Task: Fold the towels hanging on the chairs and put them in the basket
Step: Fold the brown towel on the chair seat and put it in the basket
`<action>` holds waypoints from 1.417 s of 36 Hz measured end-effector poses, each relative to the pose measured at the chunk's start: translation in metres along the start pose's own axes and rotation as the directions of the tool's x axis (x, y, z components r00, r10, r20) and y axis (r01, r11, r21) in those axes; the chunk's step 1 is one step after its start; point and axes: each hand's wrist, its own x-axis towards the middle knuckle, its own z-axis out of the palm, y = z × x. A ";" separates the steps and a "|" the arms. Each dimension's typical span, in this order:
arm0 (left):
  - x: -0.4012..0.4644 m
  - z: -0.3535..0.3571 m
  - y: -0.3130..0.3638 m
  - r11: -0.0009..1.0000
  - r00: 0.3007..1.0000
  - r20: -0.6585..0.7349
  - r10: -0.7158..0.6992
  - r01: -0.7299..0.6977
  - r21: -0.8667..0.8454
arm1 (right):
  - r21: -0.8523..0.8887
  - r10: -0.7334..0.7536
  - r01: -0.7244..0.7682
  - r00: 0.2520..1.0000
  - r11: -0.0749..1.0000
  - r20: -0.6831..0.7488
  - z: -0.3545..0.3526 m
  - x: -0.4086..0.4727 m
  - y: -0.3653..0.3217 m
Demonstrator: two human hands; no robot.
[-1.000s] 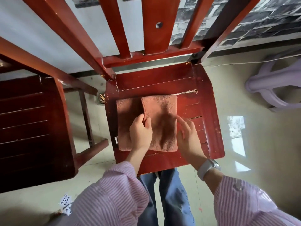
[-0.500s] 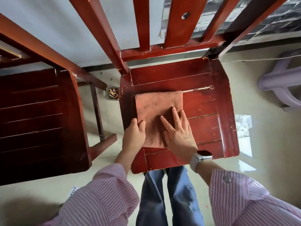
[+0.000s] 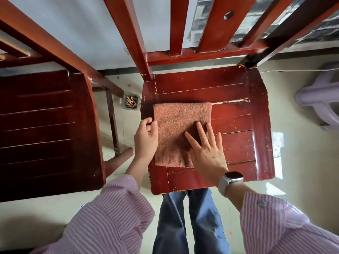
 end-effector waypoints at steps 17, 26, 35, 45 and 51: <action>0.051 0.014 0.023 0.987 0.991 -0.064 0.117 -0.109 0.116 | -0.029 0.090 -0.091 0.996 0.995 -0.010 0.021 -0.017 0.027; -0.014 -0.007 -0.008 0.991 0.993 0.018 0.114 -0.115 0.065 | 0.008 -0.067 0.070 0.983 0.998 -0.170 0.007 -0.014 -0.005; -0.056 0.002 -0.044 0.984 0.999 0.031 -0.040 0.034 0.172 | -0.062 -0.079 0.074 0.994 0.995 -0.079 0.014 -0.003 -0.006; -0.057 -0.004 -0.035 0.985 0.986 -0.003 -0.169 0.169 0.035 | -0.049 -0.060 0.053 0.988 0.997 -0.142 0.005 -0.001 -0.011; -0.048 -0.003 -0.022 0.909 0.966 -0.073 0.248 -0.206 0.363 | -0.057 -0.097 0.084 0.955 0.995 -0.280 -0.009 0.027 -0.018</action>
